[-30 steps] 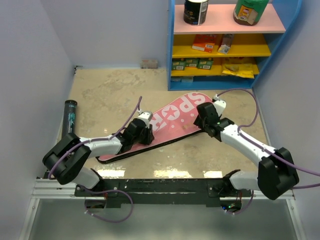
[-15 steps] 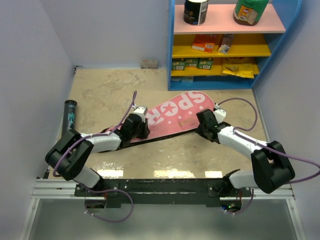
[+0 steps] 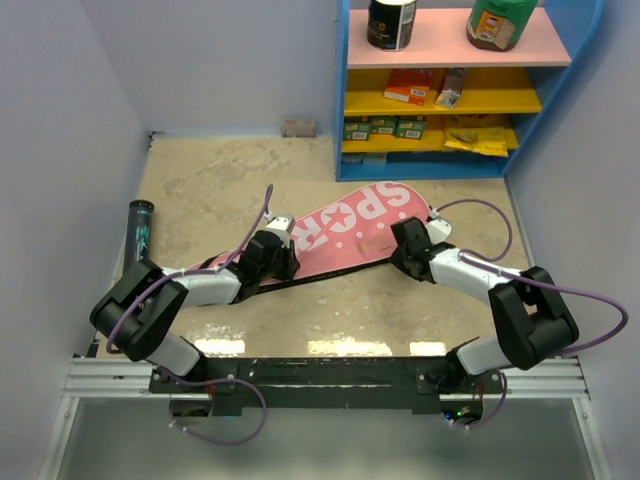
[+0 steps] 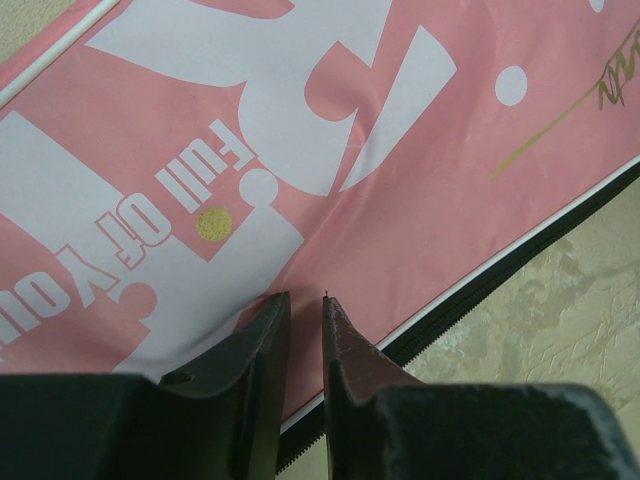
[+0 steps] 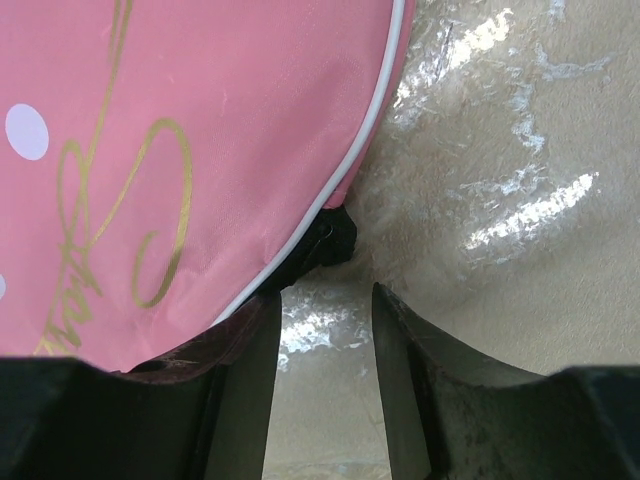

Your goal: Pack up the badminton gear

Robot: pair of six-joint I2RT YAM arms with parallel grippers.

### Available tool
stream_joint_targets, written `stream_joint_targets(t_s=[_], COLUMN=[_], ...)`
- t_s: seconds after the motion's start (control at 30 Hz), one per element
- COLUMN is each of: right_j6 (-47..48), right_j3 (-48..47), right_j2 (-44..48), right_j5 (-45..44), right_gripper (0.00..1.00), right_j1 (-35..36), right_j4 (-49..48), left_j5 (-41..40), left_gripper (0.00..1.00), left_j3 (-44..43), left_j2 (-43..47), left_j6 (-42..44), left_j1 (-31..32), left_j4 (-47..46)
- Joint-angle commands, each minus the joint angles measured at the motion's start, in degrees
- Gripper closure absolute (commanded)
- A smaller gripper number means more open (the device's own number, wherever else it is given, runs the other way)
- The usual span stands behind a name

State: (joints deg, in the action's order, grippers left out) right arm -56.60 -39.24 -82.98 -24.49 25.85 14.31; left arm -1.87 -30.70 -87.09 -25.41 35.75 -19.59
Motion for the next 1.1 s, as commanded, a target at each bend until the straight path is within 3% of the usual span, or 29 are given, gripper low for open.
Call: stream_joint_targets(t_s=[0.0,0.27,0.6,1.07], right_j6=[-1.85,-2.90,-1.32,-0.97], right_j3=[-0.04,0.31,-1.54,-3.55], right_j2=[-0.25,-2.18,-5.52,-5.44], right_j5=[-2.14,-3.02,-2.75,-1.70], right_gripper=[0.55,0.55,0.73,0.68], right_j1=[-0.80,-2.55,-3.70,-3.87], right_j4=[-2.44,-3.05,-4.11,-4.90], left_j5=[0.20,0.11,-0.06,0.64], left_gripper=[0.76,0.77,0.80,0.82], left_j3=[1.78,1.78,2.05,2.31], left_j2=[-0.27,-0.36,-0.89,-1.68], left_j6=[1.41,1.59,1.94,2.38], left_j1=[-0.50,-0.41,-0.41,-0.41], left_j4=[1.31,1.31,0.96,0.00])
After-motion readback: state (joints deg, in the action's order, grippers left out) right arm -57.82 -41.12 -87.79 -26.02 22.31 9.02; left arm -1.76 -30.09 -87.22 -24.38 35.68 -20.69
